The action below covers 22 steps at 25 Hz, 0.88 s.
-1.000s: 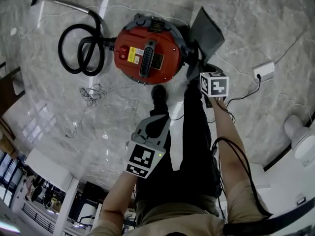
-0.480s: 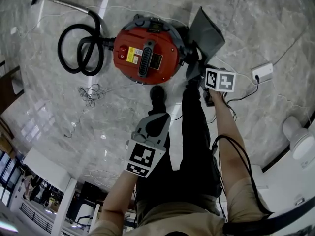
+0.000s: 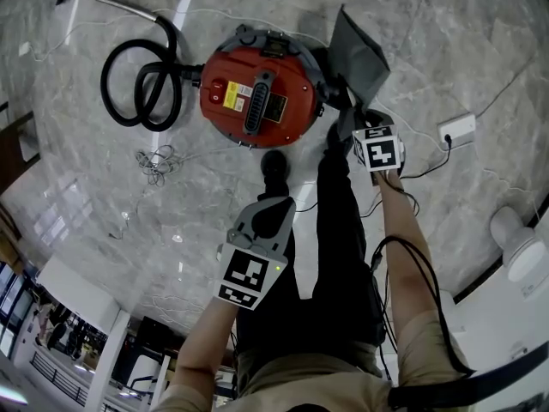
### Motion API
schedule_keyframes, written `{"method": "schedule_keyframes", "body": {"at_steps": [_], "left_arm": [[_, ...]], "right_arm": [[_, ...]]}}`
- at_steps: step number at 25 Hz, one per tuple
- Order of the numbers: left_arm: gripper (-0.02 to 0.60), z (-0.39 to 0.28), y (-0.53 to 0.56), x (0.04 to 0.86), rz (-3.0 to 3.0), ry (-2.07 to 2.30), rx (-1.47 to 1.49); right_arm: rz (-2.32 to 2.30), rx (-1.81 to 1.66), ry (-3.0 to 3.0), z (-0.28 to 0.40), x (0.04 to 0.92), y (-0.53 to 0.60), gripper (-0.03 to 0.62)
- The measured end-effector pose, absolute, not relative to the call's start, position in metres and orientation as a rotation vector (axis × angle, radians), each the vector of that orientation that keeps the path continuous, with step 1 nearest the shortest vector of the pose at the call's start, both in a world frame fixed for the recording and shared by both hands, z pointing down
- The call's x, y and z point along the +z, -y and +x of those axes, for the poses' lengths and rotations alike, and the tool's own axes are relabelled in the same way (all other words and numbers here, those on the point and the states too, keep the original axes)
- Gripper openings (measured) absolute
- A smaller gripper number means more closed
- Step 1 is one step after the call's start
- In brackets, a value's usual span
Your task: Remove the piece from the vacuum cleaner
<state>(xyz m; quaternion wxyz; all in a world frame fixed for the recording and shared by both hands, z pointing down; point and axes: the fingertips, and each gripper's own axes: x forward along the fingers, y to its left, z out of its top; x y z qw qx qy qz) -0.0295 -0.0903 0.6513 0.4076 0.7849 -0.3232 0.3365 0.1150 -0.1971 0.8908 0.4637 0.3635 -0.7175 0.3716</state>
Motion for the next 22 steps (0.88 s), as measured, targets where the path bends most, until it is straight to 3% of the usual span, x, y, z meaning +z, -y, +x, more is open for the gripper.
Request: {"method": "schedule_keyframes", "body": {"at_steps": [6,22], "left_arm": [[0.003,-0.028,0.086,0.653,1.968,0.807,0.848],[0.003,-0.005,0.126,0.659,2.057,0.814,0.872]], "right_arm": [[1.018,1.044,1.7,0.16,0.885,0.221,0.02],[1.01,1.212,1.733,0.17,0.848,0.223,0.021]]}}
